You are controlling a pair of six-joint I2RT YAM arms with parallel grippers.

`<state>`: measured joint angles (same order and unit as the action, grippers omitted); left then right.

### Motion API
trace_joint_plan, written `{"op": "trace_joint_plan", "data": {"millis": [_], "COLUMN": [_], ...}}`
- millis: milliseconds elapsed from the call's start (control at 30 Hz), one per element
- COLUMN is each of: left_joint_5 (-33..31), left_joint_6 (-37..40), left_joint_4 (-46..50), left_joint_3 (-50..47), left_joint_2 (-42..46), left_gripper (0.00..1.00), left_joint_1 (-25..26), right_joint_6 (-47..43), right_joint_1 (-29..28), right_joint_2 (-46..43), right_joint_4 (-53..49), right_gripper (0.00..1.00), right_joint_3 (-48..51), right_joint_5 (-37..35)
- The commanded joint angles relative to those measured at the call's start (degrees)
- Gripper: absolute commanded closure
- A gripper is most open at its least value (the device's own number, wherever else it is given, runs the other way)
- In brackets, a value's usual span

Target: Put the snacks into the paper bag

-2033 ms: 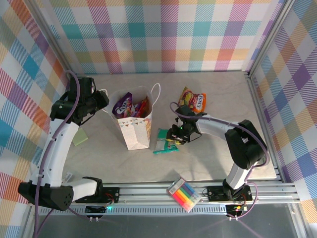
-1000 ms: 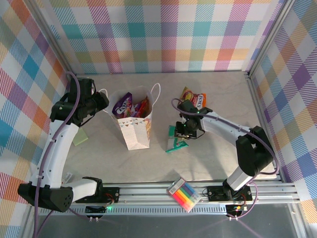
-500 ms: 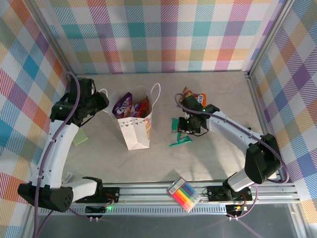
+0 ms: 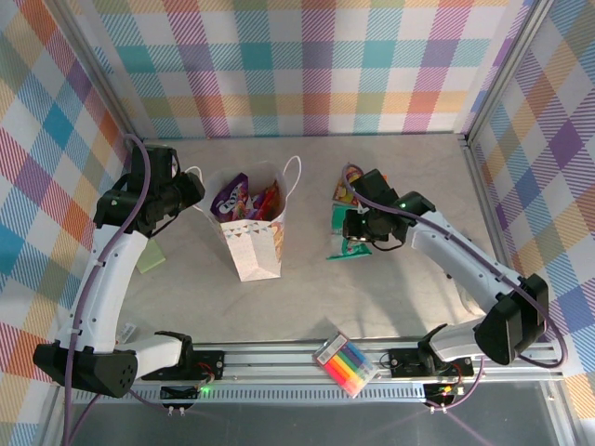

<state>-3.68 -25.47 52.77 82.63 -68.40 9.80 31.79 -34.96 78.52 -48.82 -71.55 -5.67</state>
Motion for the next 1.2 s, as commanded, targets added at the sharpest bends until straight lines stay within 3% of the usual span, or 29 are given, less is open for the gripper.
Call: {"op": "trace_joint_plan", "data": {"millis": [0, 1167], "left_joint_5": [0.36, 1.29], "left_joint_6": [0.65, -0.37], "left_joint_4": [-0.98, -1.37], "left_joint_3": [0.25, -0.01], "left_joint_2": [0.33, 0.76], "left_gripper": [0.68, 0.68], "left_joint_1": [-0.84, -0.84], "right_joint_6": [-1.78, -4.14], "right_joint_1": [-0.15, -0.19], "right_joint_2": [-2.89, -12.46], "right_joint_4": [-2.13, -1.38], "right_gripper": [0.8, 0.82], "right_joint_3": [-3.15, -11.32], "right_joint_5": [-3.17, -8.74]}}
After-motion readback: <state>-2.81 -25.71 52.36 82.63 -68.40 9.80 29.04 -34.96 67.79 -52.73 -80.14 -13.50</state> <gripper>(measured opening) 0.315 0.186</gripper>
